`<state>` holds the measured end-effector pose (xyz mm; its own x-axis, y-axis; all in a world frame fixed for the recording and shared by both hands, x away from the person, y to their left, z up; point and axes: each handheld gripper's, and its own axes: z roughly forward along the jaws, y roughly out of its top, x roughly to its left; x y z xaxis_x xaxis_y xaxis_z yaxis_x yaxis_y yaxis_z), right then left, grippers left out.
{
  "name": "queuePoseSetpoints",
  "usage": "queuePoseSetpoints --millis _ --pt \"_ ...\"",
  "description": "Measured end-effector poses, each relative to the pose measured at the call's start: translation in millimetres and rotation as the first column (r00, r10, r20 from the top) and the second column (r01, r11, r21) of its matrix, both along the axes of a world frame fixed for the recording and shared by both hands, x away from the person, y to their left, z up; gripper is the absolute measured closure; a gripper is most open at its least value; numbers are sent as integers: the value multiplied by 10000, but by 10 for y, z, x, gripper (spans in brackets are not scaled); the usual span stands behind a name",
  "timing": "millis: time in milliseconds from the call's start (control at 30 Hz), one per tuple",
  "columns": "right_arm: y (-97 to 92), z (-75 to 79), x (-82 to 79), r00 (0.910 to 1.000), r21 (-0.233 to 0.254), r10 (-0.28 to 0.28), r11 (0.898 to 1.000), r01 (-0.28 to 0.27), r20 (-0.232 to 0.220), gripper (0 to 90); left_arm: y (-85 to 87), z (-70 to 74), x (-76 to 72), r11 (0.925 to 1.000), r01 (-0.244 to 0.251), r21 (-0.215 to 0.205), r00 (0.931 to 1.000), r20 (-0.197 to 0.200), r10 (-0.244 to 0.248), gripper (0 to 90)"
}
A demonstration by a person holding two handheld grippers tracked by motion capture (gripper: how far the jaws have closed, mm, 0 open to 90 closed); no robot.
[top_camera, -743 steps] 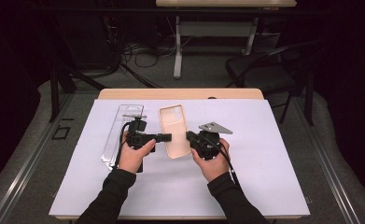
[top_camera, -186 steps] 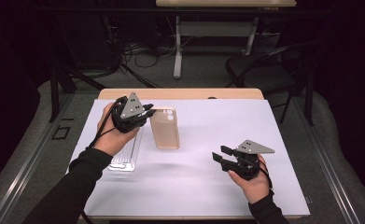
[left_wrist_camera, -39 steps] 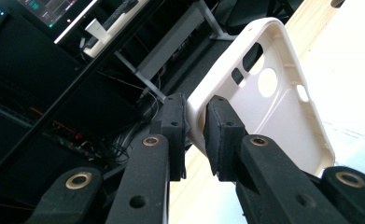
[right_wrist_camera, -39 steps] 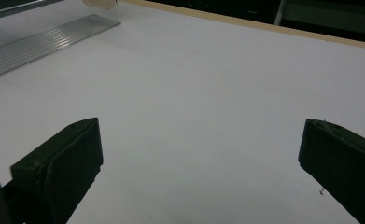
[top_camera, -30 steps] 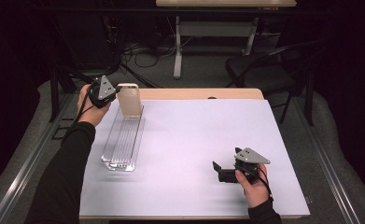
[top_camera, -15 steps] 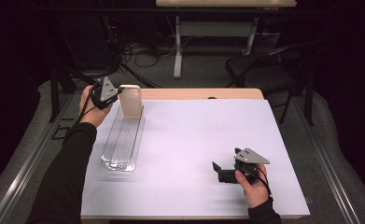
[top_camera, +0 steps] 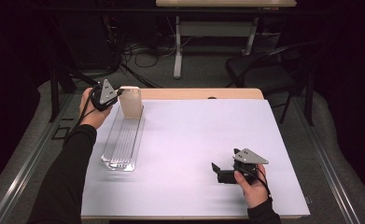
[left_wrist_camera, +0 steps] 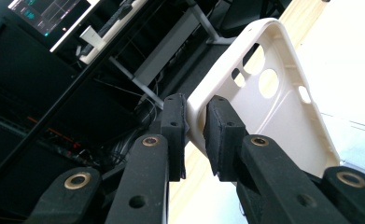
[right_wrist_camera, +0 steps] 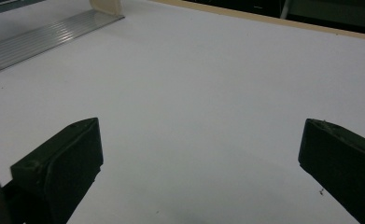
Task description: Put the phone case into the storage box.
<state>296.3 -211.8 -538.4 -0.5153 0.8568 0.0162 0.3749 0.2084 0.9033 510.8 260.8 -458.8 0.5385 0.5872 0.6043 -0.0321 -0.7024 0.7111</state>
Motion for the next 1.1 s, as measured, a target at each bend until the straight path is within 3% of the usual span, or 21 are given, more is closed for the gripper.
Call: queuePoseSetpoints --millis 200,733,1100 --pt "8 -3 -7 10000 26 14 10000 -14 -88 0 15 0 11 9995 -232 206 9997 -38 233 780" --pt "15 -15 -6 9999 -15 96 10000 -96 -58 0 32 -7 36 9988 -477 77 9983 -336 479 743" --pt "21 -23 -8 9998 -53 115 9999 -115 -146 0 26 -24 54 9964 -746 -401 9954 -626 720 629"
